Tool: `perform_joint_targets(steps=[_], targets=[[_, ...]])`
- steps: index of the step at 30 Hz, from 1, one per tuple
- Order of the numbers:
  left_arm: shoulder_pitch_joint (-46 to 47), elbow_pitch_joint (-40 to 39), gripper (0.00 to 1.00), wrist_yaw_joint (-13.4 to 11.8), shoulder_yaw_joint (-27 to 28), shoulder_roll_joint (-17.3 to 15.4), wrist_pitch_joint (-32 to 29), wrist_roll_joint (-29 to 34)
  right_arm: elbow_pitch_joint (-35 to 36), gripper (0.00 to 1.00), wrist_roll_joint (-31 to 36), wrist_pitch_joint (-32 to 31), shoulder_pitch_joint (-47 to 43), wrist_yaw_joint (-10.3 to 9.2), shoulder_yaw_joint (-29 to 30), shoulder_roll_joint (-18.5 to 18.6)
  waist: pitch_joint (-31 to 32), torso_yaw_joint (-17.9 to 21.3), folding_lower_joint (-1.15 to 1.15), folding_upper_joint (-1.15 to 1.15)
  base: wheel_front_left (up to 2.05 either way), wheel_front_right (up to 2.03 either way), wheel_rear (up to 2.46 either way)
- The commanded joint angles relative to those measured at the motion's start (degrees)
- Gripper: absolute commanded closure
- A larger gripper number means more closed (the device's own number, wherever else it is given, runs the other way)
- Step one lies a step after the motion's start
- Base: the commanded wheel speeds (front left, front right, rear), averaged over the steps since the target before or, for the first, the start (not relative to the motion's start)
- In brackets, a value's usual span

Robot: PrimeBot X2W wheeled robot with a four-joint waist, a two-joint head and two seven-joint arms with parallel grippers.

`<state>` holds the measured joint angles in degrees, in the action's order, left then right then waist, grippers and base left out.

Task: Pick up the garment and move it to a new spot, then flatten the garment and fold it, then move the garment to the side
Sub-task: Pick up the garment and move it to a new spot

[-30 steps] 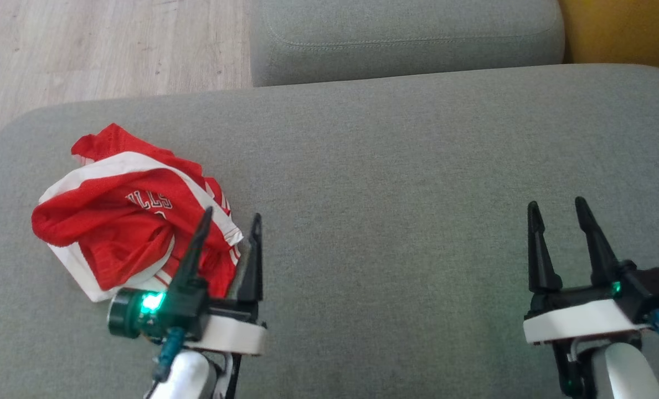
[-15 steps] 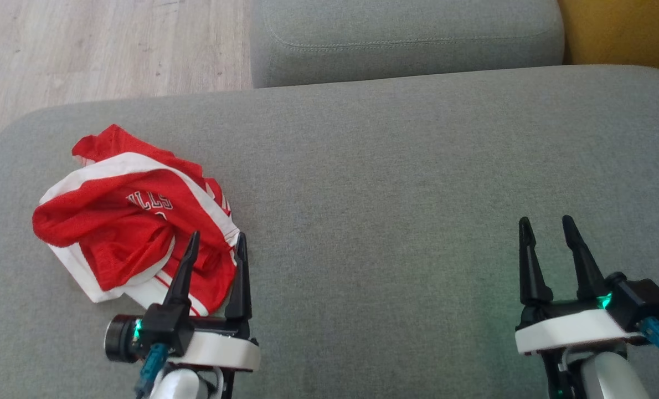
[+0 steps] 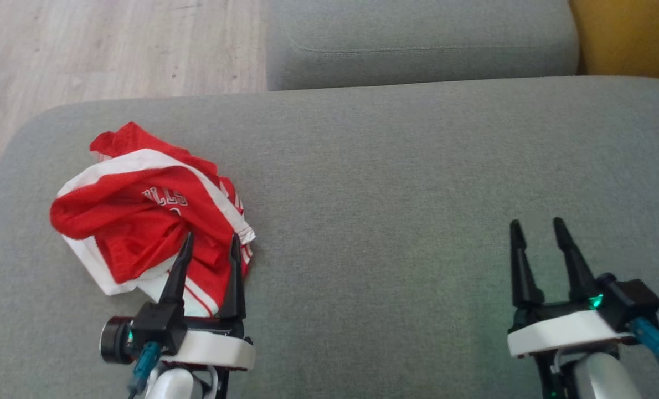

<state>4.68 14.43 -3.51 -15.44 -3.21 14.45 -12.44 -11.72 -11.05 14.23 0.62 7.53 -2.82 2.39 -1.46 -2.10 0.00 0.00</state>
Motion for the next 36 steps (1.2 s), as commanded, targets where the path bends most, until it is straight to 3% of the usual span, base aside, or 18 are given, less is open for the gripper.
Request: perform_joint_targets(steps=[1, 20, 36], targets=[[0.9, -1.7, 0.00, 0.0, 2.3, 0.0, 0.5, 0.5, 1.7, 0.00, 0.3, 0.8, 2.1, -0.04, -1.9, 0.5, 0.2, -0.6, 0.00, 0.00, 0.00, 0.00, 0.00], [-1.4, -2.1, 0.00, -0.7, 4.7, 0.3, 0.5, 2.3, 2.4, 0.00, 0.3, 0.8, 0.0, -0.04, -6.2, 0.5, 2.6, -10.2, 0.00, 0.00, 0.00, 0.00, 0.00], [-2.6, -3.0, 0.00, -1.0, 5.6, 0.3, 0.5, 2.2, 2.3, 0.00, 0.0, 0.8, -0.8, -0.04, -8.2, 0.5, 2.9, -15.3, 0.00, 0.00, 0.00, 0.00, 0.00]])
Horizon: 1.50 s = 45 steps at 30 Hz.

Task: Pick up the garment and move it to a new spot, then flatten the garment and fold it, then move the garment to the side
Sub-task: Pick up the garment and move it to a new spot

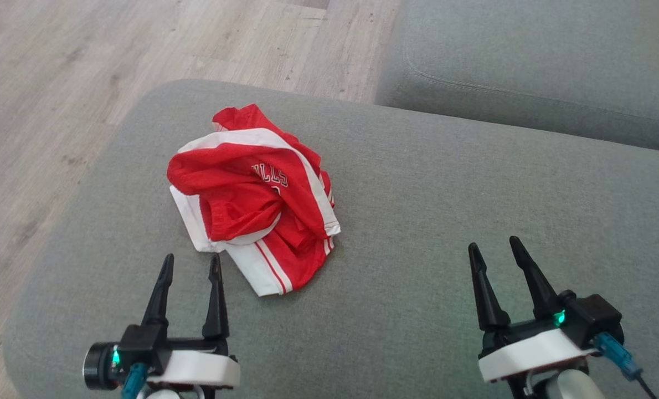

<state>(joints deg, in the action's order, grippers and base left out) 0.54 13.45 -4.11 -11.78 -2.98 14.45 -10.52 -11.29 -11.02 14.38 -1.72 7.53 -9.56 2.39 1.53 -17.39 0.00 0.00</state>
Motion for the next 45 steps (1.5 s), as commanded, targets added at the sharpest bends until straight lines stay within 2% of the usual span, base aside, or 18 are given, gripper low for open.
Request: perform_joint_targets(steps=[1, 7, 10, 13, 15, 18, 20, 24, 28, 37, 38, 39, 43, 45], targets=[[1.5, -2.1, 0.00, -0.4, 2.1, 0.1, 0.5, 0.3, 2.0, 0.00, 0.0, 0.6, 1.5, -0.04, -1.5, 0.5, -0.2, -0.1, 0.00, 0.00, 0.00, 0.00, 0.00], [2.0, -2.7, 0.00, -0.2, 2.6, 0.1, 0.5, 0.7, 2.1, 0.00, 0.4, 0.6, 2.1, -0.04, -2.0, 0.5, -1.8, 0.4, 0.00, 0.00, 0.00, 0.00, 0.00], [4.4, -2.5, 0.00, 1.2, 2.6, -0.8, 0.5, 2.1, 2.3, 0.00, 0.9, 0.6, 3.0, -0.04, -2.0, 0.5, -3.7, 1.4, 0.00, 0.00, 0.00, 0.00, 0.00], [9.8, -1.0, 0.00, 3.9, 2.0, -4.0, 0.5, 4.3, 2.6, 0.00, 1.6, 0.6, 4.1, -0.04, -1.5, 0.5, -6.1, 2.4, 0.00, 0.00, 0.00, 0.00, 0.00], [14.6, 1.5, 0.00, 6.5, 0.7, -7.0, -0.4, 6.1, 2.7, 0.00, 2.1, 0.6, 4.8, -0.04, -0.9, 0.5, -7.8, 3.1, 0.00, 0.00, 0.00, 0.00, 0.00], [22.6, 6.6, 0.00, 10.2, -3.6, -11.2, -6.2, 8.5, 2.6, 0.00, 2.7, 0.6, 5.7, -0.04, 0.2, 0.5, -9.7, 3.8, 0.00, 0.00, 0.00, 0.00, 0.00], [27.6, 9.4, 0.00, 11.1, -6.4, -13.7, -10.0, 9.1, 2.6, 0.00, 2.8, 0.6, 6.4, -0.04, 0.3, 0.5, -11.0, 4.6, 0.00, 0.00, 0.00, 0.00, 0.00], [35.2, 13.8, 0.00, 11.5, -12.1, -17.6, -14.7, 7.7, 2.8, 0.00, 2.5, 0.6, 7.8, -0.04, 0.5, 0.5, -13.2, 6.3, 0.00, 0.00, 0.00, 0.00, 0.00], [40.7, 17.3, 0.00, 11.6, -16.7, -21.1, -15.8, 5.7, 2.9, 0.00, 2.4, 0.6, 8.7, -0.04, 0.6, 0.5, -14.9, 7.7, 0.00, 0.00, 0.00, 0.00, 0.00], [46.5, 24.3, 0.00, 11.5, -21.8, -24.1, -15.4, 4.0, 3.0, 0.00, 2.1, 0.6, 9.8, -0.04, 1.2, 0.5, -16.3, 9.6, 0.00, 0.00, 0.00, 0.00, 0.00], [47.2, 24.8, 0.29, 11.1, -21.8, -24.1, -14.3, 4.2, 3.1, 0.00, 2.2, 0.6, 9.9, -0.04, 1.3, 0.5, -16.4, 9.7, 0.00, 0.00, 0.00, 0.00, 0.00], [47.6, 25.5, 1.00, 11.1, -22.1, -24.3, -13.8, 4.7, 3.1, 0.00, 2.2, 0.6, 9.9, -0.04, 1.4, 0.5, -16.3, 9.8, 0.00, 0.00, 0.00, 0.00, 0.00], [48.5, 27.9, 1.00, 11.1, -22.9, -24.1, -11.7, 4.8, 3.0, 0.00, 2.1, 0.6, 10.0, -0.04, 1.6, 0.5, -15.9, 10.0, 0.00, 0.00, 0.00, 0.00, 0.00], [49.1, 28.1, 1.00, 10.0, -22.5, -23.7, -8.7, 4.5, 2.8, 0.00, 2.1, 0.6, 9.8, -0.04, 1.8, 0.5, -15.2, 10.0, 0.00, 0.00, 0.00, 0.00, 0.00]])
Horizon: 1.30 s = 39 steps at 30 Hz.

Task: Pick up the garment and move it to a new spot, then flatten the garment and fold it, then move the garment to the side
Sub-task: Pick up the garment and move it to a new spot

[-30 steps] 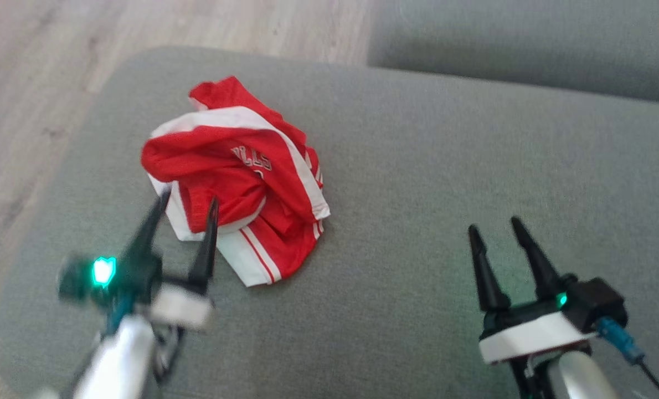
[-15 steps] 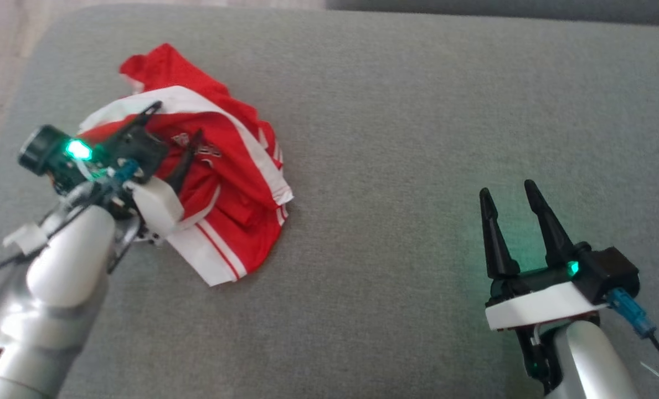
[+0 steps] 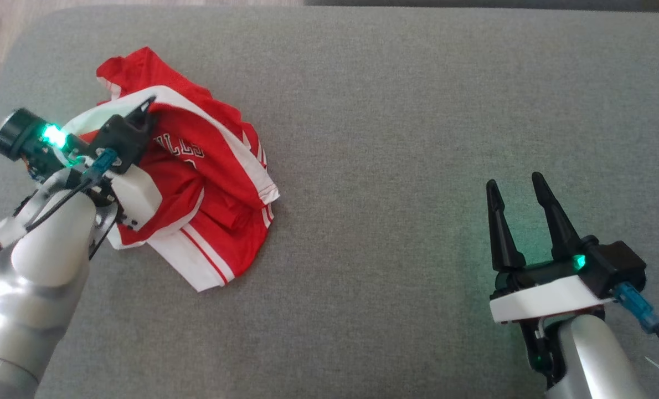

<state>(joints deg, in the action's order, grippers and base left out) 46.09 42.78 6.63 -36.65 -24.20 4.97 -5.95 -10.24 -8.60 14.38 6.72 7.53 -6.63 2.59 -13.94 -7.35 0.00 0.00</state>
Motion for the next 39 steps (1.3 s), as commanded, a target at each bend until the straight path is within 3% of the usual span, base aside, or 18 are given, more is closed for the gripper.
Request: perform_joint_targets(steps=[1, 6, 11, 16, 25, 39], targets=[[3.8, -1.5, 1.00, -1.3, 2.8, -2.3, 2.1, -0.3, 1.7, 0.00, -0.4, 0.6, 1.3, -0.04, -1.1, 0.3, 0.6, 0.0, 0.00, 0.00, 0.00, 0.00, 0.00], [4.8, -5.5, 1.00, -3.2, 4.9, -1.2, 7.4, -2.3, 1.5, 0.00, -0.6, 0.6, 0.7, -0.04, -0.9, 0.3, 2.9, -0.1, 0.00, 0.00, 0.00, 0.00, 0.00], [6.6, -14.2, 1.00, -4.0, 5.3, -1.3, 8.5, -2.1, 1.4, 0.00, -1.4, 0.6, 0.3, -0.04, -0.7, 0.3, 5.4, 0.7, 0.00, 0.00, 0.00, 0.00, 0.00], [7.7, -23.7, 1.00, -4.4, 4.8, -0.8, 5.8, -2.3, 1.6, 0.00, -2.6, 0.6, 0.1, -0.04, -1.1, 0.3, 7.2, 3.6, 0.00, 0.00, 0.00, 0.00, 0.00], [8.9, -39.5, 1.00, -5.0, 2.5, 1.4, 0.1, -1.9, 3.6, 0.00, -5.0, 0.6, 0.8, -0.04, 0.3, 0.3, 8.3, 12.2, 0.00, 0.00, 0.00, 0.00, 0.00], [7.4, -49.9, 1.00, -5.0, 1.0, 0.1, -8.5, -3.2, 6.8, 0.00, -7.3, 0.6, 0.7, -0.04, 1.3, 0.3, 7.5, 22.4, 0.00, 0.00, 0.00, 0.00, 0.00]])
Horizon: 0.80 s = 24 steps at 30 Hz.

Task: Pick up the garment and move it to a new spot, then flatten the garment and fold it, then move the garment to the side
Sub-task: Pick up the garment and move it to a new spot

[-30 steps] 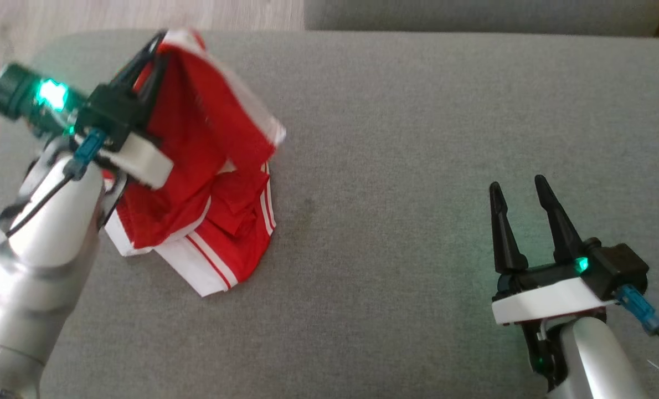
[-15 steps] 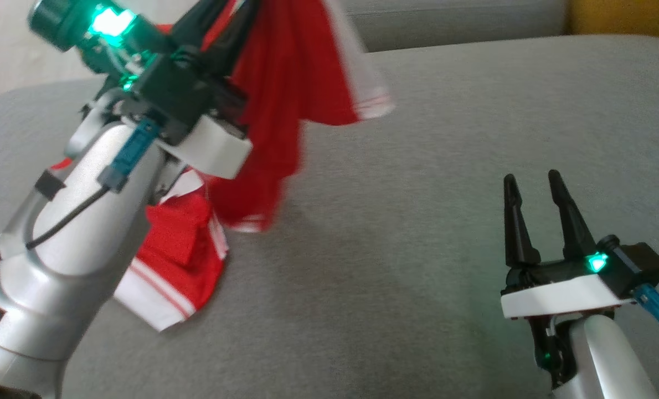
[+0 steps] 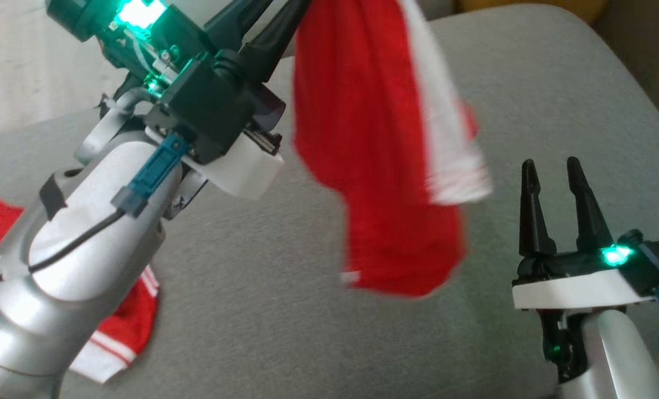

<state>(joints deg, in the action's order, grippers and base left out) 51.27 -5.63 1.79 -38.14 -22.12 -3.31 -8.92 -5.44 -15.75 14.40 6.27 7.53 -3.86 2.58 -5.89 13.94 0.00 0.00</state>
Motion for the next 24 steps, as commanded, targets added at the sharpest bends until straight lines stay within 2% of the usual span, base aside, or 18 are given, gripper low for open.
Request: perform_joint_targets(steps=[1, 9, 15, 16, 17, 18, 21, 24], targets=[[2.3, -1.4, 1.00, -0.1, 2.4, -2.0, -0.6, -0.3, 2.1, 0.00, -0.3, 0.6, 1.3, -0.04, -1.6, 0.3, -1.0, 1.8, 0.00, 0.00, 0.00, 0.00, 0.00], [4.1, 3.7, 1.00, 0.2, 2.4, -2.5, -1.4, -0.3, 3.2, 0.00, -2.5, 0.6, 2.0, -0.04, -3.3, 0.3, -5.0, 7.9, 0.00, 0.00, 0.00, 0.00, 0.00], [6.7, 13.0, 1.00, 0.4, 1.4, -1.7, -0.7, 0.9, 3.7, 0.00, -3.9, 0.6, 2.9, -0.04, -5.3, 0.3, -7.5, 12.0, 0.00, 0.00, 0.00, 0.00, 0.00], [7.1, 15.0, 0.74, 0.6, 1.0, -1.5, -0.3, 1.1, 3.9, 0.00, -4.1, 0.6, 3.1, -0.04, -5.6, 0.3, -7.9, 12.5, 0.00, 0.00, 0.00, 0.00, 0.00], [7.3, 17.0, 0.23, 0.6, 0.8, -1.0, 0.4, 1.1, 4.0, 0.00, -4.4, 0.6, 3.3, -0.04, -5.9, 0.3, -8.3, 13.0, 0.00, 0.00, 0.00, 0.00, 0.00], [7.5, 19.0, 0.00, 0.7, 0.4, -0.6, 1.0, 1.3, 4.1, 0.00, -4.6, 0.6, 3.4, -0.04, -6.3, 0.3, -8.6, 13.5, 0.00, 0.00, 0.00, 0.00, 0.00], [8.3, 24.2, 0.00, 0.9, -0.7, 0.5, 3.0, 1.9, 4.5, 0.00, -4.9, 0.6, 3.6, -0.04, -6.7, 0.3, -9.4, 14.2, 0.00, 0.00, 0.00, 0.00, 0.00], [9.1, 28.8, 0.00, -0.2, -0.7, 0.9, 5.3, 2.5, 4.6, 0.00, -5.1, 0.6, 3.6, -0.04, -7.2, 0.3, -10.0, 14.1, 0.00, 0.00, 0.00, 0.00, 0.00]])
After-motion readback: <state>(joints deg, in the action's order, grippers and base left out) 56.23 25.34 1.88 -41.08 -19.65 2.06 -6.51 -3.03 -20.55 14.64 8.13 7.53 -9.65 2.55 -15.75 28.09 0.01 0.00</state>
